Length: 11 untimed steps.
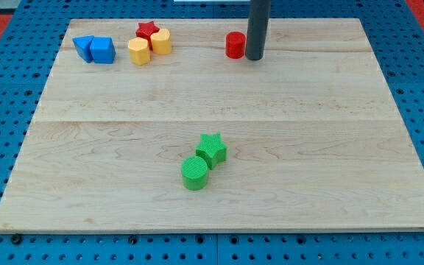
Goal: Move the red circle towards the top center
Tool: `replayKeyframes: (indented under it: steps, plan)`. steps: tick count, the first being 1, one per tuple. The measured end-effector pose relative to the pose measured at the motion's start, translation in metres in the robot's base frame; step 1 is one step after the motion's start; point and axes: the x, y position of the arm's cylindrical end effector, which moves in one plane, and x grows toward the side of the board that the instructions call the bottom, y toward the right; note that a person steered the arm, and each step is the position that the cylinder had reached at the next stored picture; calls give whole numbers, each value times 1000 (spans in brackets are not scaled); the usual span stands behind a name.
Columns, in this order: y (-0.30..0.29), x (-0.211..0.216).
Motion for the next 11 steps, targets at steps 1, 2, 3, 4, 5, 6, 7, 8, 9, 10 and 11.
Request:
replayKeyframes:
  steps: [1, 2, 3, 4, 5, 6, 7, 8, 9, 10, 11]
  plan:
    - [4, -41]
    - [18, -90]
    - [-30, -90]
    - [-53, -25]
    - [-72, 45]
    - [-67, 38]
    - [-62, -10]
    - [-21, -20]
    - [6, 34]
    - [-35, 55]
    - [3, 5]
